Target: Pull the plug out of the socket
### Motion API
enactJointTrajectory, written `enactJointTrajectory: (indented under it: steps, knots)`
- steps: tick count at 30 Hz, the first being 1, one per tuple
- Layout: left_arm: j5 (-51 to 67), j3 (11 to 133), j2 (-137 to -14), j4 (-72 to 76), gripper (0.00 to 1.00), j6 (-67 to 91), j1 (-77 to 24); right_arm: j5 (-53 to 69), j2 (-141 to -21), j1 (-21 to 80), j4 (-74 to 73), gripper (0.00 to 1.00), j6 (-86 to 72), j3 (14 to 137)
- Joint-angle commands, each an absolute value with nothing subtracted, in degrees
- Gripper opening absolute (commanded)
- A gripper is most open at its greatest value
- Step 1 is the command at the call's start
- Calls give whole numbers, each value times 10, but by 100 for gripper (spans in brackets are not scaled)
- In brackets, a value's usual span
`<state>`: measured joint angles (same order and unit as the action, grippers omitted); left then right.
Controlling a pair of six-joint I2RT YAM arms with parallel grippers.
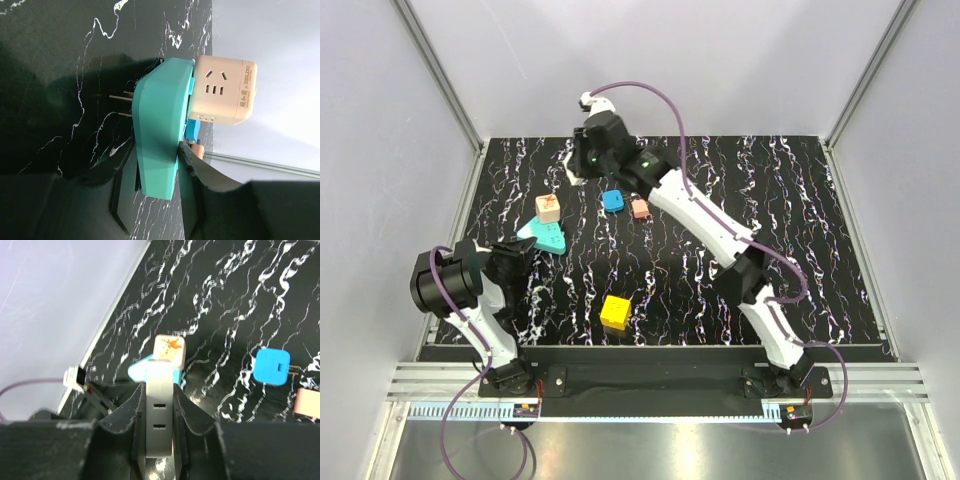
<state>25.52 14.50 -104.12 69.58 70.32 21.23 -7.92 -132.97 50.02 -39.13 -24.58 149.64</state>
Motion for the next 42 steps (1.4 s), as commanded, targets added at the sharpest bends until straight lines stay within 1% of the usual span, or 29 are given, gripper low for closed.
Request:
enactJointTrajectory:
  steps: [1,3,4,7,8,9,10,14,15,17,21,27,30,39,42]
  knots:
    - [242,150,-1058,709,0,679,221,49,-1259,431,-373,0,-224,1398]
    - [250,153,-1064,715,0,682,222,120,-1230,406,-336,0,-213,1338]
    - [252,152,-1065,716,0,682,223,145,-1204,384,-320,0,-206,1277]
    - [256,156,-1068,715,0,681,223,187,-1169,353,-284,0,-186,1181]
    - [258,157,-1068,714,0,681,223,199,-1164,329,-276,0,-185,1159]
    - [258,159,-1070,713,0,681,223,228,-1158,315,-251,0,-192,1136]
    - [260,160,-1070,714,0,681,223,246,-1144,298,-230,0,-200,1079]
    - [265,163,-1072,713,0,679,224,371,-1129,204,-72,0,-263,941]
    - [268,164,-1073,711,0,678,223,387,-1132,193,-51,0,-272,907]
    - [271,165,-1075,713,0,679,224,427,-1149,165,-8,0,-293,890]
    - [273,167,-1076,713,0,677,223,435,-1174,138,35,0,-316,872]
    - [273,165,-1075,714,0,678,224,444,-1245,130,31,0,-331,917]
    - [273,165,-1074,715,0,677,223,432,-1273,129,31,3,-341,929]
    - [272,169,-1073,707,0,676,222,425,-1324,133,24,8,-345,962]
    - [265,164,-1071,708,0,676,222,413,-1321,134,19,10,-342,954]
